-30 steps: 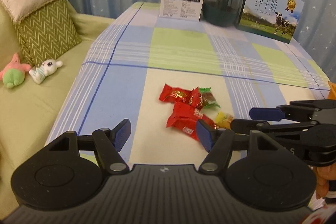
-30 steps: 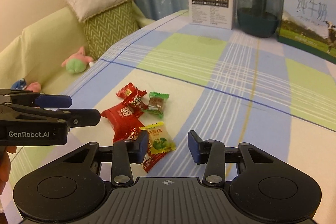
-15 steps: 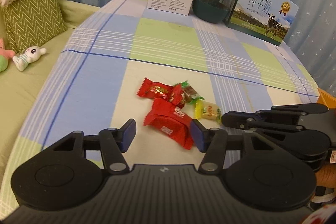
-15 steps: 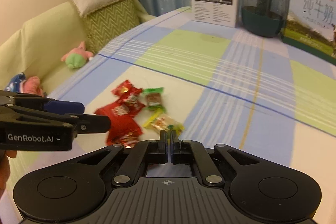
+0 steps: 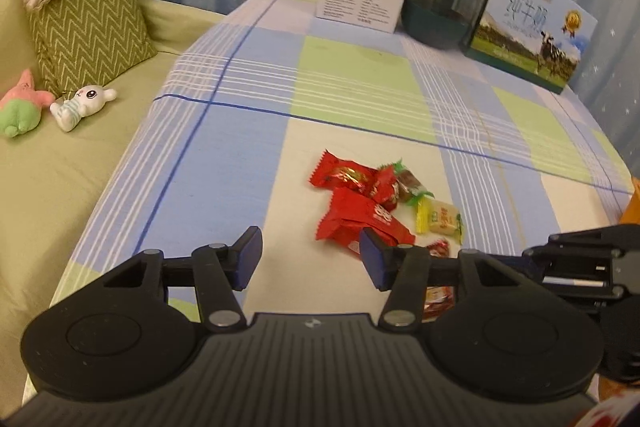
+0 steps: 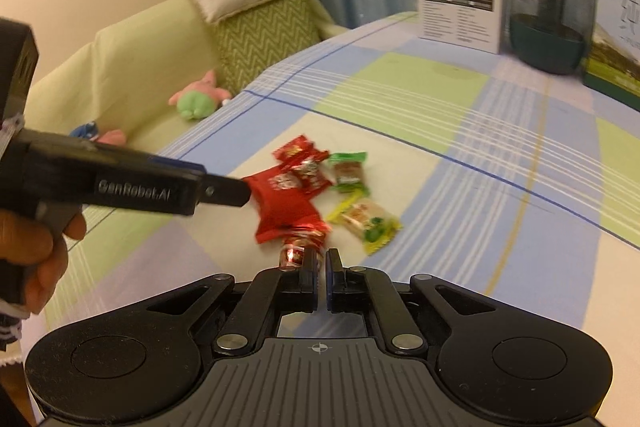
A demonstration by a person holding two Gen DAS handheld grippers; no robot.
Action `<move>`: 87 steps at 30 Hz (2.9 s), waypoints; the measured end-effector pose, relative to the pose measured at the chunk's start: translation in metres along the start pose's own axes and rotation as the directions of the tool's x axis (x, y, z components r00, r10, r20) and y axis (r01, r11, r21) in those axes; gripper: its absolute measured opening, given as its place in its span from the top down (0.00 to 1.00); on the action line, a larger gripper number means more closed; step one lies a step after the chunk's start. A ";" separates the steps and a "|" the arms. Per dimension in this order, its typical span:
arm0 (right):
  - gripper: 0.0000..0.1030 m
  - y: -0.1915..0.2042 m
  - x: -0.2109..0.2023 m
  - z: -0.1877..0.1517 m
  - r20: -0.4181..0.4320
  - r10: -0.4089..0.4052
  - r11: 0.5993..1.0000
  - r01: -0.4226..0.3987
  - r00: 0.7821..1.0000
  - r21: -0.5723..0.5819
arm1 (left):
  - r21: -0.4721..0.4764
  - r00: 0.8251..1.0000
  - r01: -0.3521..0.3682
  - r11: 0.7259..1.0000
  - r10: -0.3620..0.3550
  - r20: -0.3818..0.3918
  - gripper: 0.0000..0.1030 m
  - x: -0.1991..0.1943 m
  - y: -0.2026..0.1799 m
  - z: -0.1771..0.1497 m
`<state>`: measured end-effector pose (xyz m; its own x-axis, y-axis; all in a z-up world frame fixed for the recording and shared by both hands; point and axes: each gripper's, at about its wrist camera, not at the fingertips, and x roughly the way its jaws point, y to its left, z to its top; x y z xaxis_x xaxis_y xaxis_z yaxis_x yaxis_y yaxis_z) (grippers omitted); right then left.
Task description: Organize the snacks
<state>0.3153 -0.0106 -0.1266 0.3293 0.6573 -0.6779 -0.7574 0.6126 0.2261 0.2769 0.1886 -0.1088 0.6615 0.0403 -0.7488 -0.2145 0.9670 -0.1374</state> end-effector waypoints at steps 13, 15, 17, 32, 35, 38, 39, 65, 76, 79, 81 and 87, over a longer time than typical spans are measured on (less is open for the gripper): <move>0.53 0.006 0.005 0.001 -0.008 -0.050 0.989 0.050 0.999 0.142 | -0.042 1.000 -0.011 0.999 0.013 0.028 0.52 -0.009 0.010 0.003; 0.53 0.005 0.008 0.002 -0.010 -0.064 0.978 0.064 0.998 0.196 | -0.044 0.999 -0.012 0.999 0.014 0.029 0.52 -0.010 0.011 0.003; 0.53 0.007 0.009 0.003 -0.004 -0.090 0.970 0.089 0.996 0.226 | -0.049 1.000 -0.013 0.999 0.015 0.027 0.52 -0.010 0.013 0.003; 0.83 -0.004 -0.007 0.005 0.033 -0.204 0.958 0.192 0.978 0.212 | -0.030 0.998 0.056 0.998 -0.056 0.000 0.52 -0.001 0.000 0.001; 0.83 -0.016 -0.014 0.006 0.035 -0.234 0.946 0.219 0.972 0.241 | -0.015 0.997 0.081 0.997 -0.081 -0.015 0.52 0.004 -0.008 -0.002; 0.84 -0.025 -0.018 0.003 0.030 -0.247 0.936 0.230 0.969 0.268 | -0.012 0.994 0.102 0.995 -0.102 -0.025 0.52 0.009 -0.015 -0.004; 0.84 -0.028 -0.019 0.003 0.025 -0.250 0.933 0.234 0.968 0.272 | -0.014 0.994 0.107 0.994 -0.108 -0.028 0.52 0.011 -0.017 -0.004; 0.53 -0.047 -0.017 -0.006 0.073 -0.222 0.950 0.200 0.972 0.239 | 0.110 0.998 0.059 0.992 -0.055 -0.038 0.73 0.015 -0.037 -0.006; 0.67 -0.037 -0.005 -0.005 0.049 -0.267 0.950 0.254 0.962 0.184 | 0.118 0.997 0.063 0.991 -0.058 -0.045 0.71 0.014 -0.038 -0.011; 0.69 -0.040 -0.009 -0.004 0.048 -0.274 0.944 0.259 0.961 0.206 | 0.122 0.998 0.057 0.991 -0.053 -0.033 0.68 0.016 -0.038 -0.012; 0.69 -0.041 -0.012 -0.002 0.054 -0.275 0.941 0.258 0.960 0.218 | 0.124 0.998 0.053 0.991 -0.050 -0.025 0.68 0.017 -0.038 -0.011; 0.70 -0.043 -0.022 0.003 0.085 -0.274 0.934 0.244 0.958 0.261 | 0.146 0.999 0.032 0.989 -0.032 -0.004 0.68 0.021 -0.041 -0.010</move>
<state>0.3423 -0.0504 -0.1192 0.5709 0.4986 -0.6523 -0.4794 0.8474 0.2282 0.2926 0.1475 -0.1256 0.6649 0.0083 -0.7469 -0.0857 0.9942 -0.0652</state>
